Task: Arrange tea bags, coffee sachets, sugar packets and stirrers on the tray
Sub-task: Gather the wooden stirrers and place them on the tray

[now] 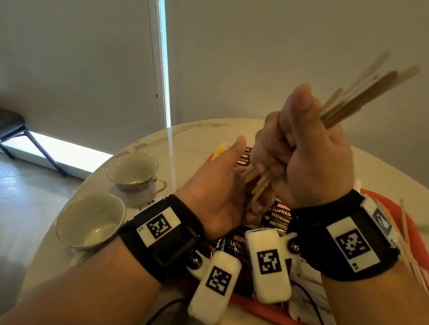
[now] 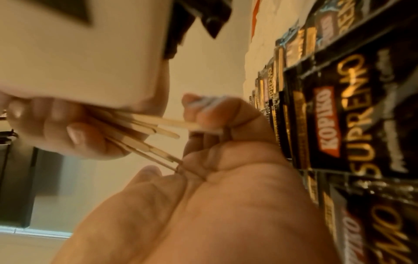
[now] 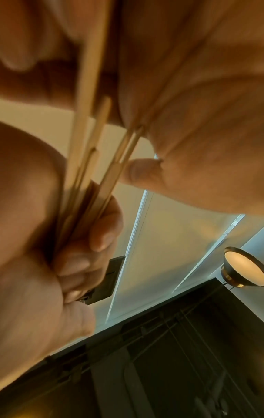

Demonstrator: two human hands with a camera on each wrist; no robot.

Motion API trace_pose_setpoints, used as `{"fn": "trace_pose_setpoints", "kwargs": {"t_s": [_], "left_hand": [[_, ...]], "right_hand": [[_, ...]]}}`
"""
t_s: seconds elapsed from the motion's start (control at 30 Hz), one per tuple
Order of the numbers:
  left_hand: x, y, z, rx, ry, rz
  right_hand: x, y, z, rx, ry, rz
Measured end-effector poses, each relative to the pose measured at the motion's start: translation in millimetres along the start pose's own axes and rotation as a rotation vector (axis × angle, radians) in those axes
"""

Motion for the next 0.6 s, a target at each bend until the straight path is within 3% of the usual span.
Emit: {"fn": "trace_pose_setpoints", "kwargs": {"t_s": [0.1,0.3,0.47,0.6], "left_hand": [[5,2,2,-0.07,0.09,0.056],[8,12,5,-0.172,0.339,0.001],[5,12,6,-0.218,0.348,-0.009],[3,14,8,-0.263,0.337,-0.001]], "right_hand": [[-3,2,5,-0.017,0.01,-0.028],[-7,4,28,-0.139,0.026,-0.119],[-5,4,28,-0.188,-0.003,-0.179],[-5,5,29,-0.17,0.13,-0.203]]}}
Point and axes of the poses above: each hand's wrist, its own y-axis away from the middle knuckle, its own x-axis out of the back of the hand, z = x × y, the point moved 4 cm from there along -y, towards the middle knuckle, and after that the axes turned 2 degrees about z, right-handed, at the moved point
